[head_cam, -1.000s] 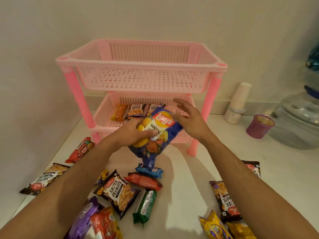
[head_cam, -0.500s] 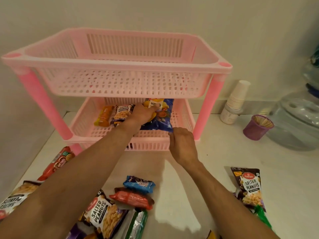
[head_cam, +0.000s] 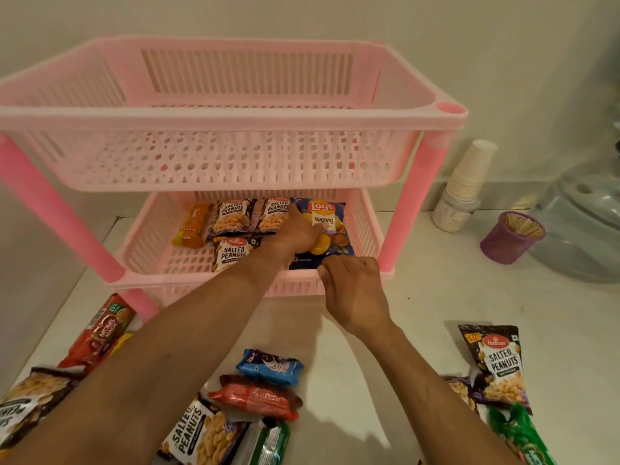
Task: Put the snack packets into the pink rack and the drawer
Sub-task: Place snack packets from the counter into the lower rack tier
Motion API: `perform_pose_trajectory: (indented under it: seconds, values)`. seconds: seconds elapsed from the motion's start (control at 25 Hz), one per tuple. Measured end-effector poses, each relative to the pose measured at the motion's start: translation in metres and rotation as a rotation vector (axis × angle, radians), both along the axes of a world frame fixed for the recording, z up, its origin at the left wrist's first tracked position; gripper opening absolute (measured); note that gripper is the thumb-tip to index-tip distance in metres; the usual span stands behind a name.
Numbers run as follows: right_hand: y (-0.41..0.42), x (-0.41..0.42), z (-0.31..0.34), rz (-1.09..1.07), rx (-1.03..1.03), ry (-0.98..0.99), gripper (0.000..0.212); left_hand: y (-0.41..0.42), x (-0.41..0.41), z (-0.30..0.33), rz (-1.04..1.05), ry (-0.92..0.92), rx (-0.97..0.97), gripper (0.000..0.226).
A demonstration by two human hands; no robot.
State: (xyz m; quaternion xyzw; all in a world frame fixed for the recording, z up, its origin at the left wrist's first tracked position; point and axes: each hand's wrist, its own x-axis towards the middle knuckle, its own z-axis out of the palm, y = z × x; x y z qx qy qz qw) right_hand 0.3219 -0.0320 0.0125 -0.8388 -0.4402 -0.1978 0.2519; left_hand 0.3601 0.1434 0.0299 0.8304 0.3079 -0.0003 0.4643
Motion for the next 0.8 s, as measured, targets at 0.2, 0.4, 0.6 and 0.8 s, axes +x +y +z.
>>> perform_pose_trajectory:
  seconds: [0.2, 0.4, 0.6, 0.8]
  values:
    - [0.000, -0.001, -0.001, -0.020, -0.037, 0.014, 0.033, -0.001, 0.001, -0.001, -0.206, 0.131, 0.219, 0.084]
    - [0.000, -0.001, 0.003, -0.031, -0.106, 0.064, 0.036, -0.008, 0.002, -0.001, -0.287, 0.237, 0.350, 0.083]
    - [-0.002, 0.004, 0.011, 0.048, -0.072, 0.187, 0.019, -0.016, -0.019, 0.020, -0.208, 0.165, 0.514, 0.078]
    - [-0.033, -0.003, 0.020, 0.139, 0.170, 0.127, 0.024, -0.016, -0.079, 0.034, -0.144, -0.128, 0.632, 0.046]
